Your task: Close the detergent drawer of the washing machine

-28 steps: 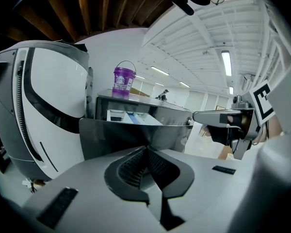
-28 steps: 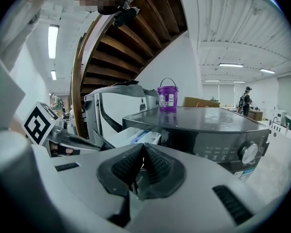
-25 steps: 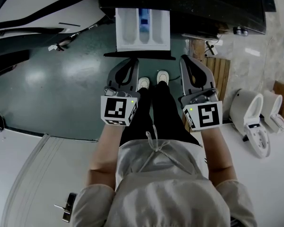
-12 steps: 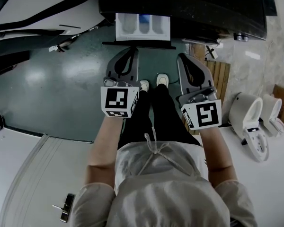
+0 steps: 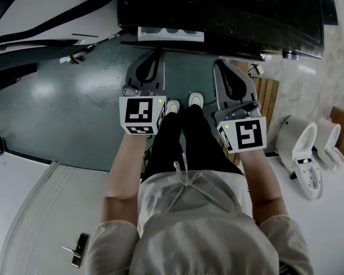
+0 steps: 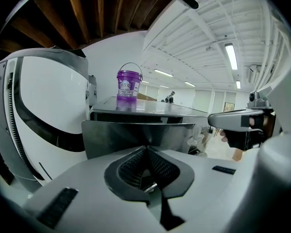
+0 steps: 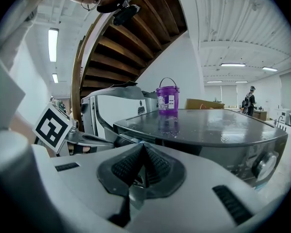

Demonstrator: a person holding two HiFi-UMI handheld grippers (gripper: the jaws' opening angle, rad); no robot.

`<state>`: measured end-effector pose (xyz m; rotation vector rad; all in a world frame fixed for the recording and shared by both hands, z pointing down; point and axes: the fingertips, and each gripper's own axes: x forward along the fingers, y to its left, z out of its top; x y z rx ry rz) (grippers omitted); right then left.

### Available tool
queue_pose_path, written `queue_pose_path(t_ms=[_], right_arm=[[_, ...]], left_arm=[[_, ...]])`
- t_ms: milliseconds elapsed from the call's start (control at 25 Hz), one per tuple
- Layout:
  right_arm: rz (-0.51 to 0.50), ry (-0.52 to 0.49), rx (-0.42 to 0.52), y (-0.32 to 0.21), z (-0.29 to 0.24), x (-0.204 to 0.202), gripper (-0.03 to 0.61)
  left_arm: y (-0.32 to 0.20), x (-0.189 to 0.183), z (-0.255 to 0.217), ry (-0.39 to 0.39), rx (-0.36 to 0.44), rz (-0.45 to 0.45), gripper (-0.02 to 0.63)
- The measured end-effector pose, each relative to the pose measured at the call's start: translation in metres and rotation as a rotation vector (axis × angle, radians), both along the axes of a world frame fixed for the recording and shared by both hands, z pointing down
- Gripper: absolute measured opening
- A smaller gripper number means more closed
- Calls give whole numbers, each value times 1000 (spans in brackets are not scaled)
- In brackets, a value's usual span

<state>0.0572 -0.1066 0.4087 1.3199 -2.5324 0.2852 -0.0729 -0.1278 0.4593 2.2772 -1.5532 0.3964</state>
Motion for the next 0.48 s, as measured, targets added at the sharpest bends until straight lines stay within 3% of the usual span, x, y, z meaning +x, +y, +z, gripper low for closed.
queue_pose_path(t_ms=[480], right_arm=[[-16,-15,-1,-29,1,3,7]], left_arm=[[-35,-1,0,8,9,-22,21]])
